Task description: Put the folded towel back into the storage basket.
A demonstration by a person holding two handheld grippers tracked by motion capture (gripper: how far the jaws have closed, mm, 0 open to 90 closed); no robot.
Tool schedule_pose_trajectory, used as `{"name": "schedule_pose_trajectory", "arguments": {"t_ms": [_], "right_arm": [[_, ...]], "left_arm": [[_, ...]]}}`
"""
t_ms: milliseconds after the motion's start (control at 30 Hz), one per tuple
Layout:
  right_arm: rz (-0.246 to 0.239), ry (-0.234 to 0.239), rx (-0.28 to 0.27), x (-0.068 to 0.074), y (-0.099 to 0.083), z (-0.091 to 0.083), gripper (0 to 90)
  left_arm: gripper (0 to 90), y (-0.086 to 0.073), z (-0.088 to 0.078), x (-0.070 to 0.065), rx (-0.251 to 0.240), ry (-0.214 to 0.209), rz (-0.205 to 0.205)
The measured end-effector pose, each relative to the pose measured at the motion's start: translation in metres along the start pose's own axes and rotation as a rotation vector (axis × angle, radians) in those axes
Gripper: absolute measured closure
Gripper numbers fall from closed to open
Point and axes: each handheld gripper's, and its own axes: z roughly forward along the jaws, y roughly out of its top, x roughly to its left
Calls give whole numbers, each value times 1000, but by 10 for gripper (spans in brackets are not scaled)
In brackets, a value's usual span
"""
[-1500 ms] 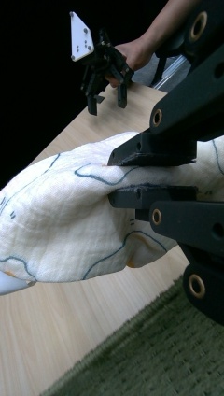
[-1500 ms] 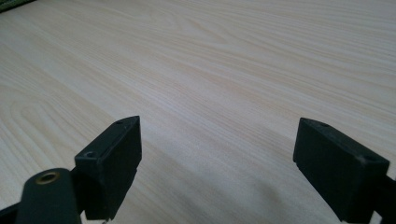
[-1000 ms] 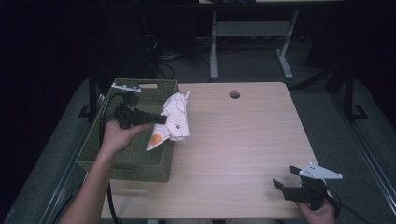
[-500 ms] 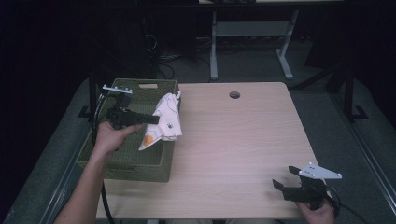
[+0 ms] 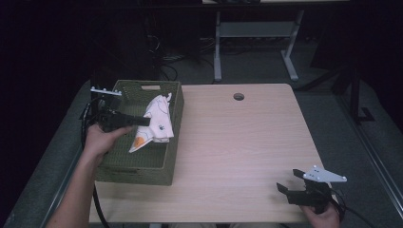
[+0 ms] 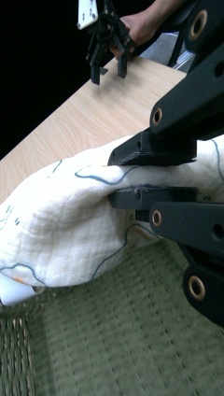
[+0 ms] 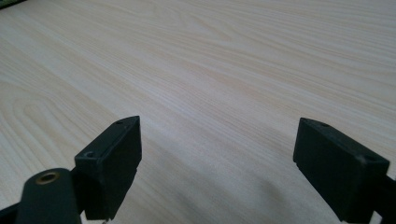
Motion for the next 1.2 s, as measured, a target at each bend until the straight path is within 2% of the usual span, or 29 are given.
{"name": "schedule_pose_trajectory", "arguments": {"t_ms": [233, 400, 467, 633, 733, 1133, 1200], "right_arm": [[2, -2, 3, 1, 0, 1, 150], [1, -2, 4, 1, 0, 1, 150], [-1, -3, 6, 1, 0, 1, 150], [3, -2, 7, 0, 0, 3, 150], [3, -4, 6, 1, 0, 3, 150], [16, -17, 8, -2, 0, 3, 149], [20, -18, 10, -2, -1, 3, 149]], "left_arm": [[804, -3, -10, 9, -1, 10, -4], [802, -7, -15, 15, 16, 30, -1], [801, -9, -15, 18, 13, 25, -9], [799, -13, -15, 24, 44, 35, 23], [799, -14, -15, 29, 48, 39, 19], [790, -12, -4, 49, 123, 75, 49], [792, -10, -3, 50, 138, 80, 74]]}}
